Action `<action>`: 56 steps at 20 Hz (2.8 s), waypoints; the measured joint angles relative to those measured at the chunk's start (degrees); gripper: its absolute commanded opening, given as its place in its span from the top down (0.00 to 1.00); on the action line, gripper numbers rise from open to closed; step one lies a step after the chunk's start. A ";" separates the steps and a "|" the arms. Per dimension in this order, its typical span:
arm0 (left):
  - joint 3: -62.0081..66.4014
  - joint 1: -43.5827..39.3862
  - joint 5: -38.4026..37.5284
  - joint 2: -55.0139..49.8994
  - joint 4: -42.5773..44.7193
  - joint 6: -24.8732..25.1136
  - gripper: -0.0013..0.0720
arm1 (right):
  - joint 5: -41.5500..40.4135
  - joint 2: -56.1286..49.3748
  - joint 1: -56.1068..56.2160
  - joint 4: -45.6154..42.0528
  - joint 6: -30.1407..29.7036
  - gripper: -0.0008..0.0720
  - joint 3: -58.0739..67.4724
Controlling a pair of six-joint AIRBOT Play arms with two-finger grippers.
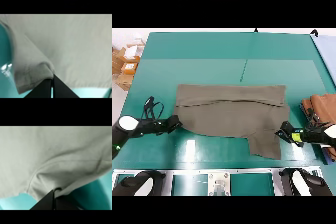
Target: Fold the shirts.
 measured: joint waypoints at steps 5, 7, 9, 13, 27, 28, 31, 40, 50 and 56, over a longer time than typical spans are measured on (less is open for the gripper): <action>7.56 -0.04 -12.04 0.02 11.15 -4.55 0.95 | 8.79 0.00 0.02 -7.39 2.34 0.96 4.81; 10.21 -0.04 -14.62 0.04 13.07 -5.20 0.95 | 10.36 0.00 0.02 -8.48 2.56 0.96 6.19; 13.03 -0.04 -15.56 0.04 13.97 -5.95 0.95 | 10.45 -0.02 0.02 -8.72 2.75 0.96 8.20; 18.25 -0.04 -13.57 -0.90 14.60 -6.60 0.95 | 6.88 -3.08 0.04 -5.84 1.55 0.96 13.46; 44.85 0.00 1.01 -38.47 1.42 5.35 0.20 | -8.74 -43.93 2.69 3.61 -4.81 0.52 43.41; 45.83 0.20 1.46 -40.54 0.94 5.90 0.06 | -9.35 -46.71 2.71 4.04 -4.83 0.52 45.51; 48.98 2.40 0.24 -43.76 -0.33 6.78 0.08 | -8.44 -51.98 0.31 4.63 -6.19 0.30 52.76; 61.86 13.38 -20.92 -45.18 -1.25 6.95 0.84 | 4.83 -56.72 -12.57 4.92 -19.80 0.16 57.46; 63.32 8.50 -24.46 -45.22 -2.78 8.48 0.93 | 9.68 -67.84 -9.79 17.09 -36.70 0.15 52.04; 63.23 -1.46 -19.58 -45.31 -5.90 12.09 0.94 | 9.44 -69.81 -5.95 16.04 -38.80 0.96 54.64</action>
